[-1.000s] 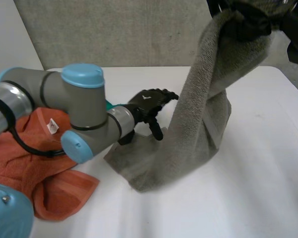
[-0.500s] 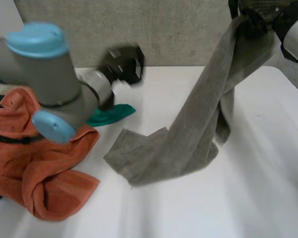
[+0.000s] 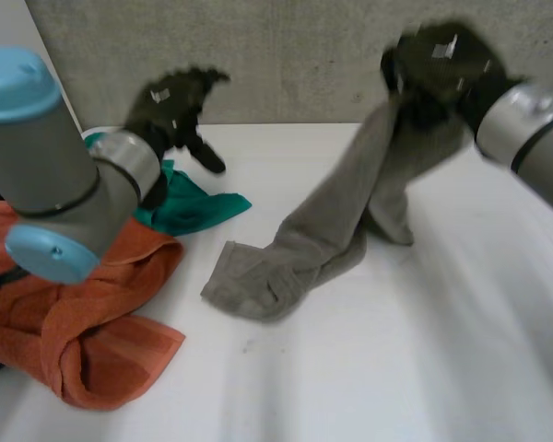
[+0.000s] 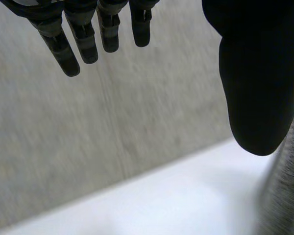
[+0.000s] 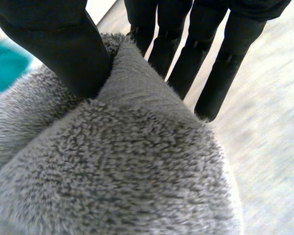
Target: Fold the laundry.
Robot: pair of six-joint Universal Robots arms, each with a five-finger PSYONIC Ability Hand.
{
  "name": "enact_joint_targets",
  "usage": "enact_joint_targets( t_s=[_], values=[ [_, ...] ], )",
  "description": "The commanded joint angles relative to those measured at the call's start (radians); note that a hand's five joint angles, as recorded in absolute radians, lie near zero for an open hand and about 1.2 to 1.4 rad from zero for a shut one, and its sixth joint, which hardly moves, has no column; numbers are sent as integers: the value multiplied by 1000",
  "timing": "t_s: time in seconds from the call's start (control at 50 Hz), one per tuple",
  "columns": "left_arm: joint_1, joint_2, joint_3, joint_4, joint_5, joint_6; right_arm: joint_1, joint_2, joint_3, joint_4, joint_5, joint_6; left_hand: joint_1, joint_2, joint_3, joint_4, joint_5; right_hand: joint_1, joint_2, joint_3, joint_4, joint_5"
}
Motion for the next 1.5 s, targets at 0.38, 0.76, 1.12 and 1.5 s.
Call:
enact_joint_targets(
  t_s=[0.38,0.76,1.12,1.5],
  values=[
    [-135,-332,166,-251,192,-103,20,-297,140,-22,-252,243,-26,-34,-39,-29,-51,272,212,201,194,236],
    [-51,-125,318,-36,-187,15,-64,49,-143,-241,87,197,1195,1188,1183,1193,1171,272,212,201,194,236],
    [-131,44,-189,203,-274,198,-9,135,80,-607,97,239,1195,1188,1183,1193,1171,272,212,201,194,236],
    [-167,102,-302,-329,-287,109,-110,215,319,-211,64,-165,-26,-34,-39,-29,-51,272,212,201,194,236]
  ],
)
